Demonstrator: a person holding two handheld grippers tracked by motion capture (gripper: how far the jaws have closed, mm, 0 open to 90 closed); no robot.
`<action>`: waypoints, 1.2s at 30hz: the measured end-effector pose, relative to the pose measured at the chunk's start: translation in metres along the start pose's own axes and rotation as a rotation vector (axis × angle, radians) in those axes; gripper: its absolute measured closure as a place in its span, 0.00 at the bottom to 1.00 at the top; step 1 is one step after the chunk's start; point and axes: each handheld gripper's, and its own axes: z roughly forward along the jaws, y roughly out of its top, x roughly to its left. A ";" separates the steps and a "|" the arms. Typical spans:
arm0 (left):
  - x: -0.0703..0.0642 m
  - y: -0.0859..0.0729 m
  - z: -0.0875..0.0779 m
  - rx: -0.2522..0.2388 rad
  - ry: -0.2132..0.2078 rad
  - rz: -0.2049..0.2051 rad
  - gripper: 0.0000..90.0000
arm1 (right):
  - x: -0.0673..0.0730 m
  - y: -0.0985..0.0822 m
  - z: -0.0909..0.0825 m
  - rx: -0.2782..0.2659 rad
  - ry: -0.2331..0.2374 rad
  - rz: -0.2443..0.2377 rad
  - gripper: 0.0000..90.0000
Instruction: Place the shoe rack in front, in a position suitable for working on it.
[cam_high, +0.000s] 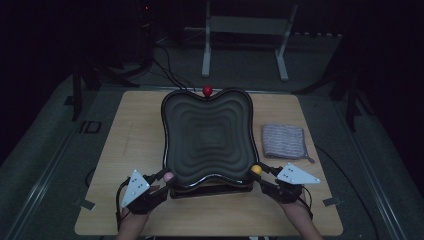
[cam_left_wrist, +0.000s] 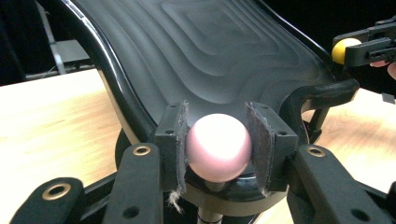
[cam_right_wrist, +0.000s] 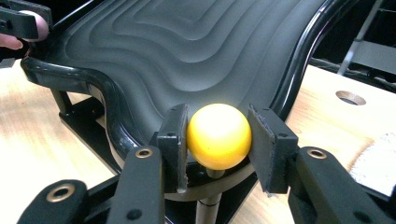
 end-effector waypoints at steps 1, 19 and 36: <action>-0.001 -0.001 -0.001 -0.002 -0.001 0.002 0.67 | 0.001 0.000 -0.001 0.000 0.000 0.000 0.66; -0.008 -0.005 -0.007 -0.019 -0.027 0.011 0.67 | 0.002 -0.004 -0.012 -0.004 0.021 -0.009 0.66; -0.009 -0.006 -0.007 -0.023 -0.037 0.019 0.67 | -0.072 0.009 -0.013 -0.036 -0.180 0.108 0.43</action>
